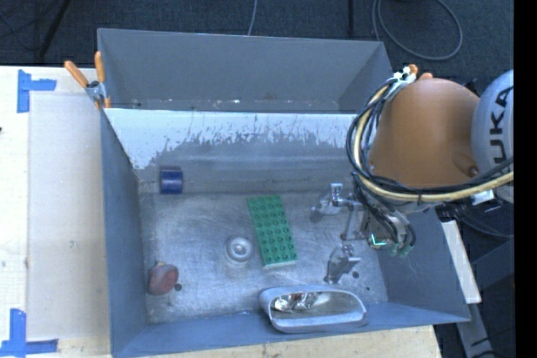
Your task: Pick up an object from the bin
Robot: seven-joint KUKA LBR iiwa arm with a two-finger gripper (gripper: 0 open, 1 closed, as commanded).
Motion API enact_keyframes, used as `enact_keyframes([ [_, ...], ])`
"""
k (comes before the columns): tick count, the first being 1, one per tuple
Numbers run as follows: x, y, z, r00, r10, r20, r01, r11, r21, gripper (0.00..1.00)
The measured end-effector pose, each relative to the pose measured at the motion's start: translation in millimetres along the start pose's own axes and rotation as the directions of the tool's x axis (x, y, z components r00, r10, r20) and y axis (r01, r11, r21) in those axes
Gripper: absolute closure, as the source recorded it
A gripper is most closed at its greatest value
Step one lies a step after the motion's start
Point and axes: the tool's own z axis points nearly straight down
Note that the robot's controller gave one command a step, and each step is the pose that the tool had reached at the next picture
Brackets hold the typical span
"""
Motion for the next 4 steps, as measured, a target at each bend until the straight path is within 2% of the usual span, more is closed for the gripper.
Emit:
enact_keyframes([
  [1,10.1,-10,133,0.99,-0.134,0.03,0.134,0.991,0.003,0.0],
  [2,15.5,-38,118,0.996,-0.093,0.015,0.093,0.996,0.002,0.0],
  [3,11.6,-17,119,0.973,-0.231,0.017,0.231,0.973,0.004,0.0],
  [4,5.4,-14,140,0.948,-0.317,0.032,0.317,0.948,0.011,0.0],
])
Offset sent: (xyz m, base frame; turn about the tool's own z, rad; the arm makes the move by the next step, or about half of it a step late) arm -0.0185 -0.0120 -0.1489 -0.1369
